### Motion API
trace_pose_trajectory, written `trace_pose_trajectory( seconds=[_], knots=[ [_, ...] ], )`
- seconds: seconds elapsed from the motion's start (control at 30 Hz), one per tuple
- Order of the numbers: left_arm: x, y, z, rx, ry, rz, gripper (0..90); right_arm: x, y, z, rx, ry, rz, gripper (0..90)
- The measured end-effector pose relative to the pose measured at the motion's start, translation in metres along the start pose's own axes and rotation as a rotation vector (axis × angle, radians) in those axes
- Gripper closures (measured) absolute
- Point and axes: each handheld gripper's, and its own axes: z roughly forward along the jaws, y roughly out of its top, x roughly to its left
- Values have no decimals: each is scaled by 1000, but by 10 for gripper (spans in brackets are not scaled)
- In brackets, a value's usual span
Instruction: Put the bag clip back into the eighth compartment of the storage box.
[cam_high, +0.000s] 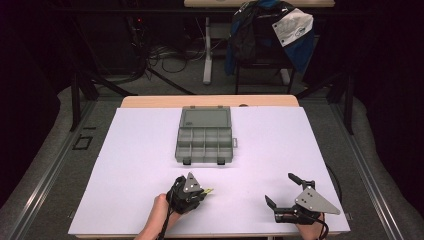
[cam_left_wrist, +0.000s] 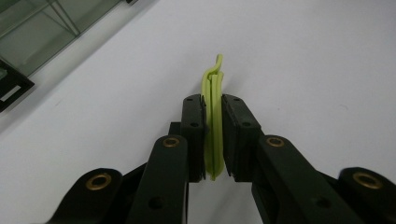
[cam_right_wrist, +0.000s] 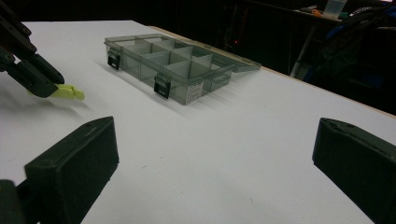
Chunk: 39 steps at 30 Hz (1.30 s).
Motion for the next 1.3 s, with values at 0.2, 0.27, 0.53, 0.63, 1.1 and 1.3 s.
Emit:
trace_pose_trajectory(
  seconds=[0.2, 0.27, 0.53, 0.63, 1.1, 1.3],
  knots=[
    [3, 2, -3, -8, 11, -4, 798, 0, 0, 0, -2, -2, 1, 0],
    [4, 2, -4, -9, 15, -7, 798, 0, 0, 0, -4, -2, 3, 0],
    [9, 4, -4, -7, 28, -5, 798, 1, 0, 0, 2, 1, -1, 0],
    [10, 7, -5, -16, 34, -1, 798, 1, 0, 0, 3, -1, 2, 0],
    [14, 19, -5, -42, 40, -2, 798, 1, 0, 0, 4, 0, 3, 0],
    [15, 25, -5, -53, 43, -1, 798, 0, 0, 0, 3, -1, 4, 0]
  ],
)
